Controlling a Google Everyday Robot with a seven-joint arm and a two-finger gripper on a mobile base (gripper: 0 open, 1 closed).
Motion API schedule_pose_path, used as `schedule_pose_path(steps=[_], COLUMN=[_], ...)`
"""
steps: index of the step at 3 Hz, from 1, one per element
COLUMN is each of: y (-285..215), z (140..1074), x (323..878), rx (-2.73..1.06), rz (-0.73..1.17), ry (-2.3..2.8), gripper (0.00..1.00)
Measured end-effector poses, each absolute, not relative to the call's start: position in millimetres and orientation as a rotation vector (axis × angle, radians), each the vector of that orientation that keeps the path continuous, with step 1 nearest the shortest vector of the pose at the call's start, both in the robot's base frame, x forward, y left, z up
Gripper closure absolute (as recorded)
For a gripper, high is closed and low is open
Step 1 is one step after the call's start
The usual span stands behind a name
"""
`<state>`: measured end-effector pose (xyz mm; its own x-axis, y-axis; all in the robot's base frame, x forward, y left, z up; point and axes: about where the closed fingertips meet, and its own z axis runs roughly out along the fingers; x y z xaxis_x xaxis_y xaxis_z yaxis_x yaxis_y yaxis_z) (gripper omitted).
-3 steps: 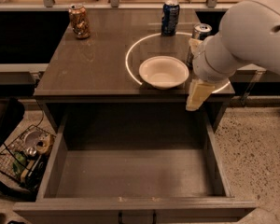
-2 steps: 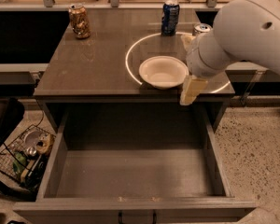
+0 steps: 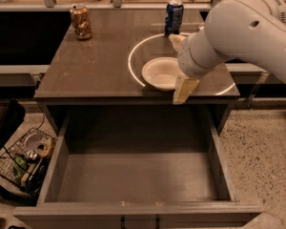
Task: Move paper bowl near orange can
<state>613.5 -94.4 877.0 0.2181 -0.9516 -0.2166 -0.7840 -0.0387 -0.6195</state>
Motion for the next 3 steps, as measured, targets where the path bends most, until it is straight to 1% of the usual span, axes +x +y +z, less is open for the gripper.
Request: schedule_pose_path(steps=[1, 3], y=[-80.6, -77.9], z=[866.6, 867.2], x=[613.3, 612.0], rx=[-1.893, -1.899], rz=[-0.303, -0.302], ry=[1.566, 1.559], gripper=[0.17, 0.63])
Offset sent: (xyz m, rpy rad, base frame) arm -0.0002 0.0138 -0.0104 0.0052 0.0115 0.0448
